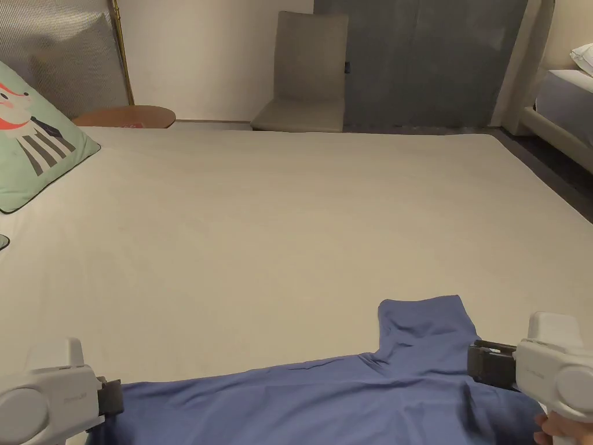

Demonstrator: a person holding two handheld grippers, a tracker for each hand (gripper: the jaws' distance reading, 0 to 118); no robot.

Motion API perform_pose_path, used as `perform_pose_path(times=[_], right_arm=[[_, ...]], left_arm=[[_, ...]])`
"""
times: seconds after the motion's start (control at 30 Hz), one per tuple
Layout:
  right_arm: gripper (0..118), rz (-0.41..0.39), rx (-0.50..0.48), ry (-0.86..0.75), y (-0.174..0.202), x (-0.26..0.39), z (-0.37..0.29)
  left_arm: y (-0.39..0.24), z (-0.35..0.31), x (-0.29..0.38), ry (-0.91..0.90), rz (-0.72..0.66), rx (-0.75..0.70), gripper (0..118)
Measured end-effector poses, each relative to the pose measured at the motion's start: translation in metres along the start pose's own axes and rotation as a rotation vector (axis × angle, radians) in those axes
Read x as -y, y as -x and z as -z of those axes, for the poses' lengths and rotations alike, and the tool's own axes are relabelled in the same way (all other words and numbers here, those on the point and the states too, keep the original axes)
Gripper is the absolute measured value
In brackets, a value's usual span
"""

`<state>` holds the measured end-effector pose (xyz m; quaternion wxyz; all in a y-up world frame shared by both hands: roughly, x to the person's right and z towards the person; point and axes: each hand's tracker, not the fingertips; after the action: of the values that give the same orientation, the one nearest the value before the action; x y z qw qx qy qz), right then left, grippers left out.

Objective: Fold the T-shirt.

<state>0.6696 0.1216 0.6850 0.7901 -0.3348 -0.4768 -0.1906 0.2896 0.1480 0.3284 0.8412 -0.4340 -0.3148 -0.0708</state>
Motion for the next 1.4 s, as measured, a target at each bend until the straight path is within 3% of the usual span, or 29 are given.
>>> perform_pose_path(times=[0.1,0.17,0.27,0.3,0.33,0.37,0.4,0.43,0.63,0.83,1.0,1.13,1.4], right_arm=[[116,-0.005,0.030,0.142,0.006,-0.010,0.043],[97,-0.031,0.044,0.216,0.005,-0.009,0.058],[89,0.021,0.052,0.197,0.005,-0.002,0.056],[79,0.014,0.046,0.192,0.005,-0.002,0.052],[54,0.009,0.003,0.175,0.006,-0.001,0.046],[21,-0.013,-0.017,0.147,0.008,0.000,0.037],[7,-0.064,-0.012,0.125,0.010,0.001,0.027],[6,-0.096,0.000,0.108,0.014,0.003,0.018],[6,-0.084,-0.064,-0.153,0.009,0.008,-0.068],[6,-0.035,-0.101,-0.404,0.000,0.024,-0.167],[6,-0.014,-0.071,-0.585,-0.006,0.051,-0.236],[6,0.052,-0.066,-0.697,-0.010,0.077,-0.278],[6,0.074,-0.038,-0.800,-0.014,0.107,-0.328]], left_arm=[[-0.001,-0.001,0.001,-0.011,0.019,-0.007,3],[-0.001,-0.001,0.002,-0.013,0.028,-0.010,3],[-0.001,-0.002,0.002,-0.024,0.045,-0.008,3],[0.000,-0.002,0.002,-0.023,0.047,-0.011,3],[0.000,-0.001,0.002,-0.023,0.048,-0.014,3],[0.001,-0.002,0.002,-0.025,0.048,-0.013,3],[0.001,-0.003,0.002,-0.027,0.048,-0.010,3],[0.001,-0.004,0.003,-0.030,0.048,-0.008,3],[0.002,-0.037,0.004,-0.099,0.055,0.019,3],[-0.001,-0.104,0.009,-0.301,0.109,0.005,3],[-0.002,-0.167,0.029,-0.502,0.141,0.004,3],[-0.001,-0.207,0.055,-0.642,0.107,-0.004,3],[0.006,-0.247,0.095,-0.770,0.063,-0.013,3]])
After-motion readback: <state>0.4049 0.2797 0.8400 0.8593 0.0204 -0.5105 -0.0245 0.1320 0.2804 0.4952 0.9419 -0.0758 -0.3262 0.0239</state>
